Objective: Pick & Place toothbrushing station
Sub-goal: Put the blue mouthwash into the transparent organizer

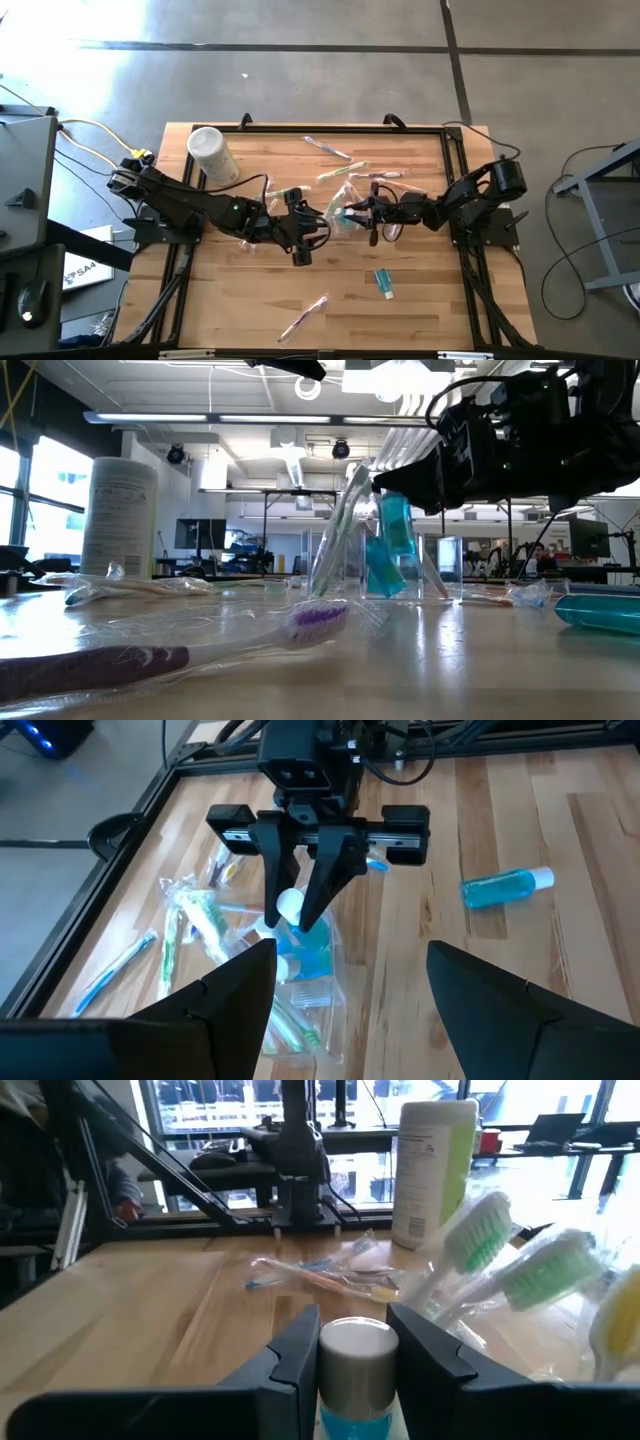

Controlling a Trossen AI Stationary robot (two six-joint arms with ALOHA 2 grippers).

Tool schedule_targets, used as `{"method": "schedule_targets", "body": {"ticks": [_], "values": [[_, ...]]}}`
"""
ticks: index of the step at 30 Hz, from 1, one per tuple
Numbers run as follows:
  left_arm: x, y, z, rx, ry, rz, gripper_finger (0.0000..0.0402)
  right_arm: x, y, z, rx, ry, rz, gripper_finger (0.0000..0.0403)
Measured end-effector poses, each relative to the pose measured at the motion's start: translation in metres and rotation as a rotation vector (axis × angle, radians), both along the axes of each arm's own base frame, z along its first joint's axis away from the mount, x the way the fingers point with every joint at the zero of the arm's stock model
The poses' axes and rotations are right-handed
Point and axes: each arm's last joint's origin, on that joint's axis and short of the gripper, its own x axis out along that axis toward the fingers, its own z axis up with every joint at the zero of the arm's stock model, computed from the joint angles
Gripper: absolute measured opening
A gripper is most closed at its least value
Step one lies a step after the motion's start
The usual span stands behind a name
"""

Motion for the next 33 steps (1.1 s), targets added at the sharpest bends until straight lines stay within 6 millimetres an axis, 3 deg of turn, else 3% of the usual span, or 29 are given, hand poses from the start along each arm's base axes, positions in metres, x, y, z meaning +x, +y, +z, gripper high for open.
{"method": "schedule_targets", "body": {"ticks": [28,33], "values": [[0.000,0.000,0.000,-0.001,0.000,0.000,0.0253,-0.002,-0.011,-0.013,0.064,0.132,-0.102,0.0089],[0.000,0.000,0.000,-0.001,0.000,0.000,0.0253,-0.002,-0.013,-0.013,0.090,0.131,-0.112,0.0158]]}}
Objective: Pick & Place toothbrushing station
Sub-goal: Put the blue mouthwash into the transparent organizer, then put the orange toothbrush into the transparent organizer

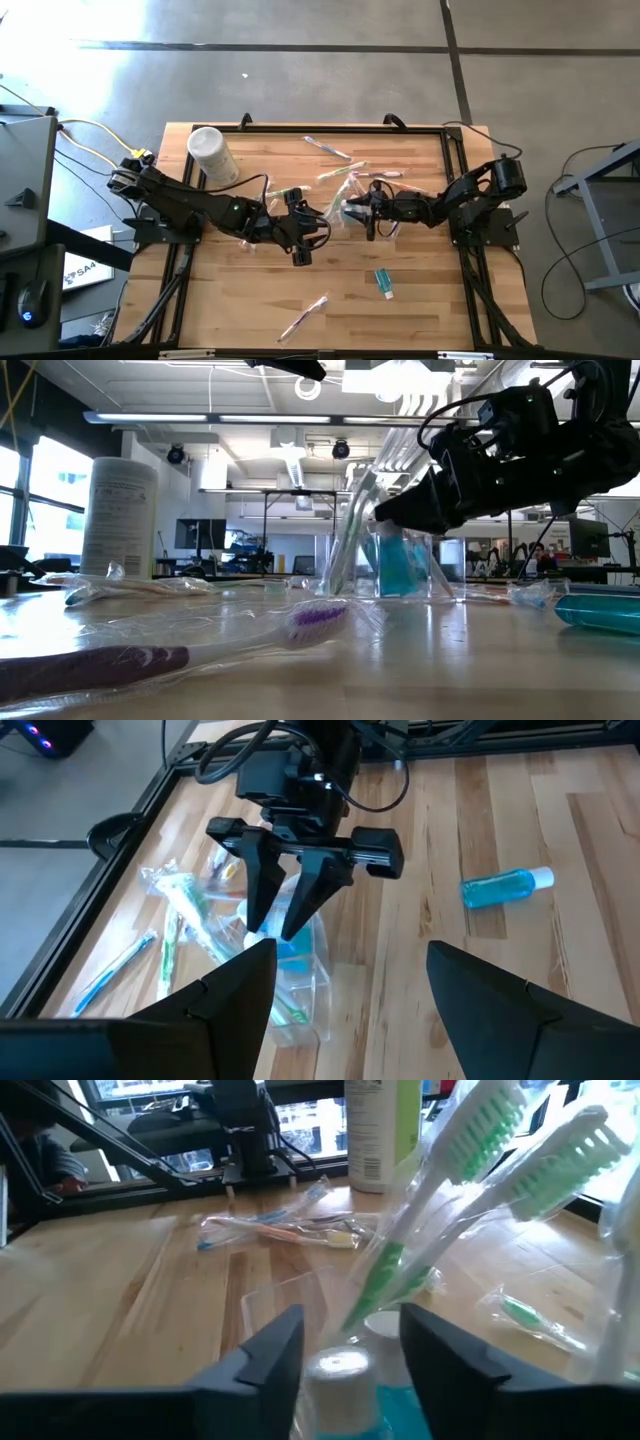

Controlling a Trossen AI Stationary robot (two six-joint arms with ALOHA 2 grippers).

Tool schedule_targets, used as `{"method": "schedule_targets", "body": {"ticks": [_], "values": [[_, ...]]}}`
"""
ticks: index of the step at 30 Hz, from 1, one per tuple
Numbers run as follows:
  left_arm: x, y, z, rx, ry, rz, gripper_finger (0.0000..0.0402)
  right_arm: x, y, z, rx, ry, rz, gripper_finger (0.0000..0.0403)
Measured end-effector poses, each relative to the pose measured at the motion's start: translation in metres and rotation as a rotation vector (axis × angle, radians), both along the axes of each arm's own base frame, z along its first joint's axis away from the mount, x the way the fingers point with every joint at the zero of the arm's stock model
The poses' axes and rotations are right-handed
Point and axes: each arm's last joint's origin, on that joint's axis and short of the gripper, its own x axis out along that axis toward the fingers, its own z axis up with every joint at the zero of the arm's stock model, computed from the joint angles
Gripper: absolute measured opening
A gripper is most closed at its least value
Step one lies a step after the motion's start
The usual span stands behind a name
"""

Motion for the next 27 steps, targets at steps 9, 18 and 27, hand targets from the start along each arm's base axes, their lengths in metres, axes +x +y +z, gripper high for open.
{"method": "schedule_targets", "body": {"ticks": [9,18,27], "values": [[0.000,0.000,0.000,0.000,0.000,0.000,0.0253,0.000,0.001,0.000,-0.020,0.003,0.022,0.0197],[0.000,0.000,0.000,0.001,0.002,0.000,0.0253,0.000,0.005,0.008,-0.047,-0.057,0.079,0.0195],[0.000,-0.001,-0.001,-0.020,0.010,-0.025,0.0253,-0.005,0.017,0.037,-0.159,-0.164,0.100,0.0191]]}}
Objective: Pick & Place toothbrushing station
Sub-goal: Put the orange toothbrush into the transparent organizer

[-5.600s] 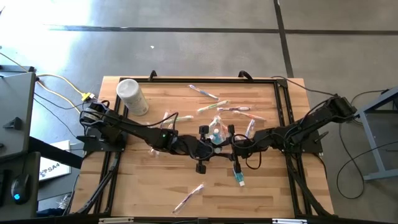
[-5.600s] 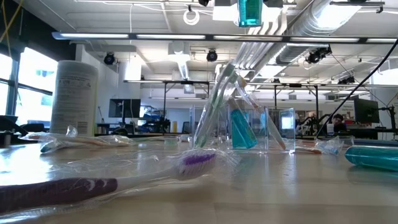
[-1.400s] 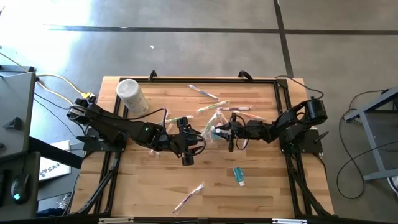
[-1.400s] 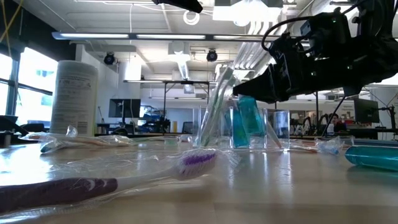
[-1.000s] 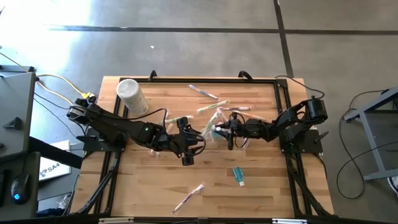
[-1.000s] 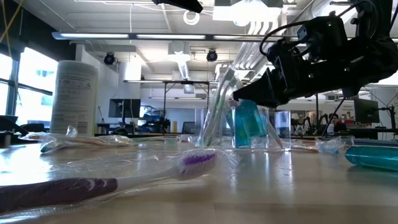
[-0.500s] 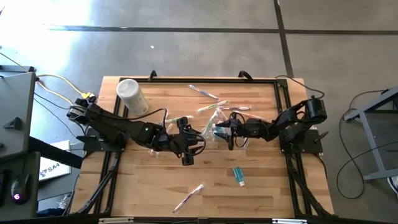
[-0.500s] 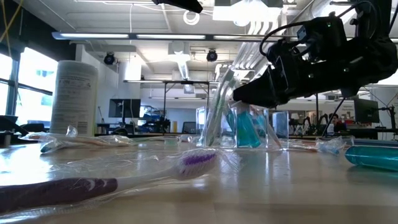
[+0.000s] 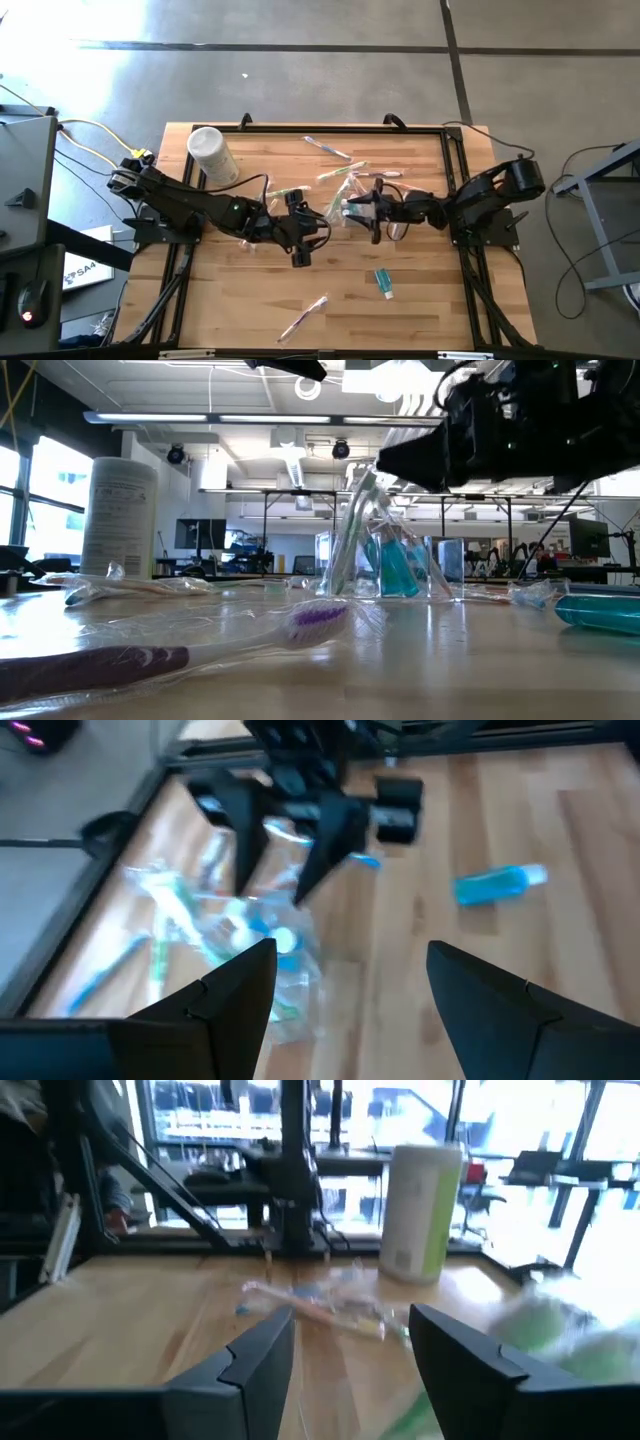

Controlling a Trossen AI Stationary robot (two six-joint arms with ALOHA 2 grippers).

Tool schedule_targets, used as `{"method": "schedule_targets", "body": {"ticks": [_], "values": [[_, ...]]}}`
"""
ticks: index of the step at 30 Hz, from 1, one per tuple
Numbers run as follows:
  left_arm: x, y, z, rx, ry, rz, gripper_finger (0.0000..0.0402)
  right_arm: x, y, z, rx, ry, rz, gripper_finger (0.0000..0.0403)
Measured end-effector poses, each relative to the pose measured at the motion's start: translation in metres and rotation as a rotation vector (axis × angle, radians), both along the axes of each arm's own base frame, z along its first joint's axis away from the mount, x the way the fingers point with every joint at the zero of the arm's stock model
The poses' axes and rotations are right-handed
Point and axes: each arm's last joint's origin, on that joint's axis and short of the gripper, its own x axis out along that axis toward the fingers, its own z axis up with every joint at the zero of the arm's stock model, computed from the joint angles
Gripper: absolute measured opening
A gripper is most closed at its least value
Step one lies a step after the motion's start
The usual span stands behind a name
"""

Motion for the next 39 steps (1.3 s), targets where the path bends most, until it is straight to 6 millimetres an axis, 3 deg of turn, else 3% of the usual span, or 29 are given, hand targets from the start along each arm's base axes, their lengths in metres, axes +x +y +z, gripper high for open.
{"method": "schedule_targets", "body": {"ticks": [9,18,23,29,39], "values": [[-0.015,0.002,-0.018,-0.123,0.221,0.029,0.0253,-0.017,0.021,0.028,-0.051,0.016,0.047,0.0188],[-0.050,0.014,-0.041,-0.244,0.535,0.378,0.0253,-0.040,0.041,0.048,-0.053,0.048,0.086,0.0185],[-0.065,0.025,-0.066,-0.244,0.664,0.534,0.0253,-0.045,0.050,0.048,-0.060,0.065,0.112,0.0177],[-0.060,0.054,-0.100,-0.266,0.701,0.536,0.0253,-0.046,0.050,0.045,-0.071,0.095,0.117,0.0172],[-0.059,0.114,-0.134,-0.467,0.693,0.622,0.0253,-0.046,0.050,0.046,-0.089,0.093,0.117,0.0171]]}}
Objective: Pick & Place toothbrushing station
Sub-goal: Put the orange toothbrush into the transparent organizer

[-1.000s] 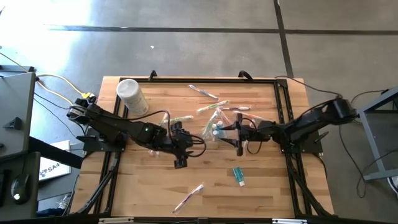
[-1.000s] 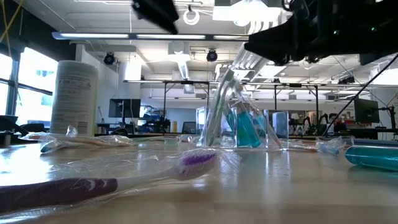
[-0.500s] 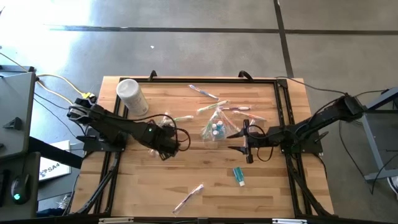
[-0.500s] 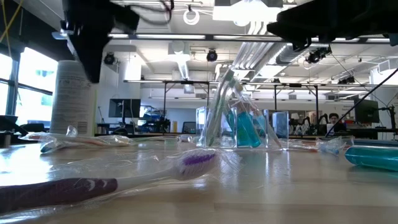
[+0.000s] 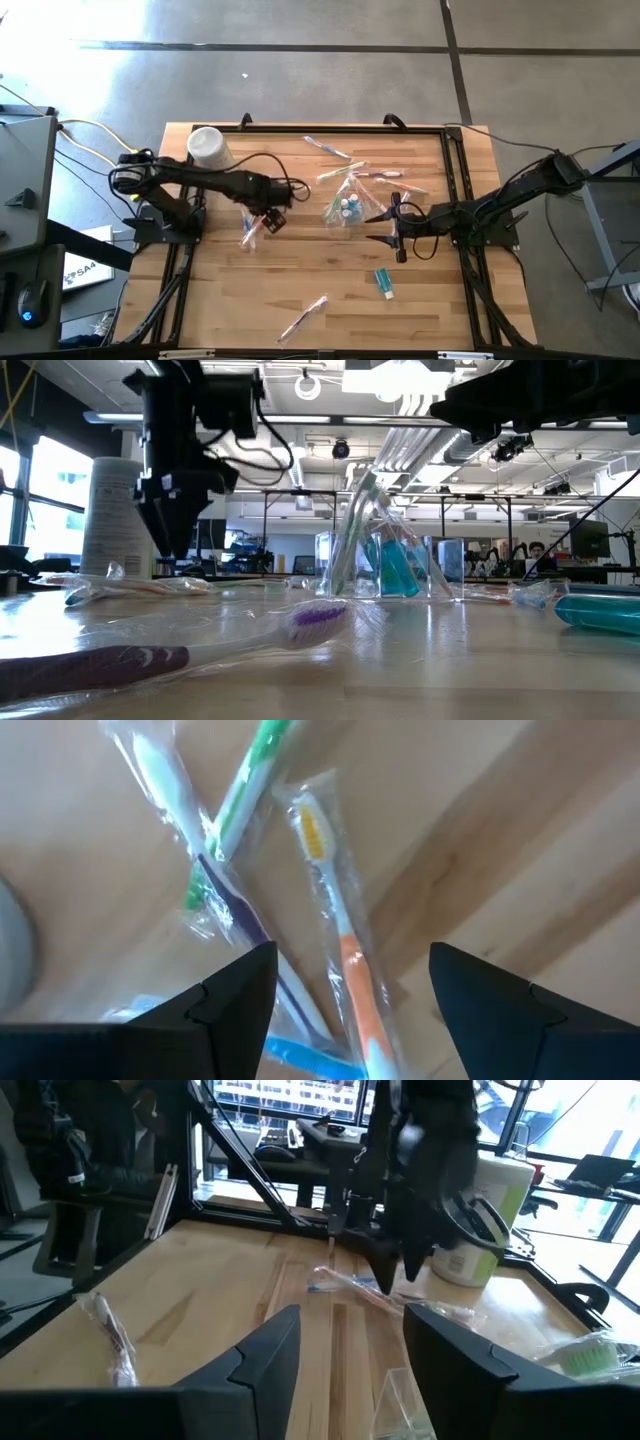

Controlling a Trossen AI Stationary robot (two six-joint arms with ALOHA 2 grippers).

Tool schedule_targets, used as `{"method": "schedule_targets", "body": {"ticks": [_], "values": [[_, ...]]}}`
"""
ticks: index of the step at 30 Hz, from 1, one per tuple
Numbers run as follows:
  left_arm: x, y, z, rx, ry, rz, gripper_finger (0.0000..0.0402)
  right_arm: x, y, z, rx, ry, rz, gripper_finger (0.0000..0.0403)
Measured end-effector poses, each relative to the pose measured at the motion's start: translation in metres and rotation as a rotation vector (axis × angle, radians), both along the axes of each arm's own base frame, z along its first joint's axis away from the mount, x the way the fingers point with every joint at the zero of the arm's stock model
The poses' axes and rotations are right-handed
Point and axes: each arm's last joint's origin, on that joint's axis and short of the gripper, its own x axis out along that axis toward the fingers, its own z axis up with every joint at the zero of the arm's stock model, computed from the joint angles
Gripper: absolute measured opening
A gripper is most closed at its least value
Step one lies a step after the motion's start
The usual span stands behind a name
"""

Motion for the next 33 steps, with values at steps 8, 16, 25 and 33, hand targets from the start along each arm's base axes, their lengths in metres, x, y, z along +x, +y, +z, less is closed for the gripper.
{"method": "schedule_targets", "body": {"ticks": [8,16,25,33], "values": [[-0.004,0.005,-0.024,-0.117,-0.060,-0.006,0.0253,0.000,0.000,-0.002,-0.007,0.020,0.000,0.0172],[-0.014,0.000,-0.043,-0.063,-0.050,0.061,0.0253,0.000,0.000,-0.002,-0.007,0.019,0.000,0.0172],[-0.018,-0.007,-0.062,-0.077,-0.032,0.002,0.0208,0.000,0.000,-0.001,-0.040,0.011,0.003,0.0172],[-0.012,-0.018,-0.059,-0.058,-0.069,-0.037,0.0051,0.000,0.000,0.001,-0.083,-0.010,0.006,0.0172]]}}
